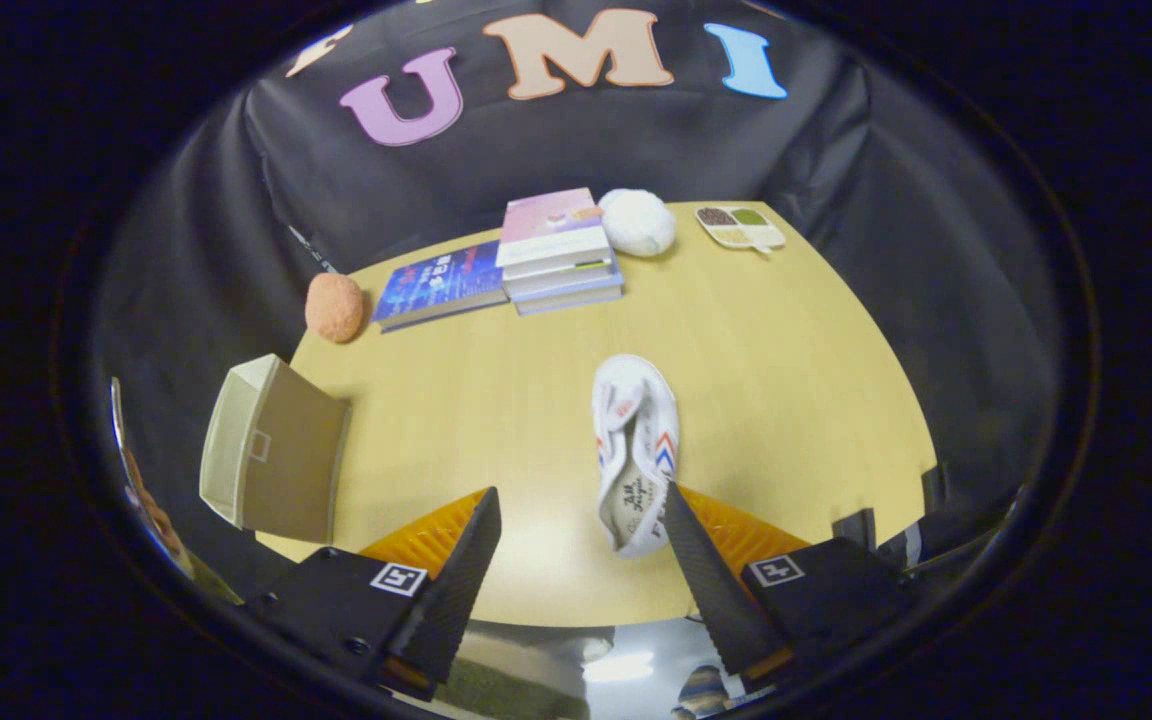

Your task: Open the storage box then place both shoes into the box .Put the left shoe in first, then the right shoe, with the right side of both shoes facing outward in a uniform manner.

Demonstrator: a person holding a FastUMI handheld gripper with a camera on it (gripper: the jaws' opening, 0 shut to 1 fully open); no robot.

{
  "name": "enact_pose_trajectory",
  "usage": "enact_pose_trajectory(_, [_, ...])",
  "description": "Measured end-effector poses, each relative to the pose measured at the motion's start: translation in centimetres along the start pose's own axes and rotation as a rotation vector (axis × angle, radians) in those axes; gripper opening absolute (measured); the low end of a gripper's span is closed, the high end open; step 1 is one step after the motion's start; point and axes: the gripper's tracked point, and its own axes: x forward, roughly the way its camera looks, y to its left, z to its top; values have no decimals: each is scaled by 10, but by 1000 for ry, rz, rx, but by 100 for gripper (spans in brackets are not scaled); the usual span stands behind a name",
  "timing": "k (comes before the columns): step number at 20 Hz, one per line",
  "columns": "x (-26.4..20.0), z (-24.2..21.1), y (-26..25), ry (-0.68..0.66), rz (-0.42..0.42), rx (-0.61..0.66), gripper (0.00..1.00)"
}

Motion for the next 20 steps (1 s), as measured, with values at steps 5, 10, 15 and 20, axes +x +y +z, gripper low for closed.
enact_pose_trajectory(5, [29, -27, -56, 63, -73, -37, 99])
enact_pose_trajectory(10, [65, -34, -77, 78, -102, -103, 95])
enact_pose_trajectory(15, [100, -33, -79, 100, -96, -169, 90])
enact_pose_trajectory(20, [136, -19, -71, 60, -110, -170, 88])
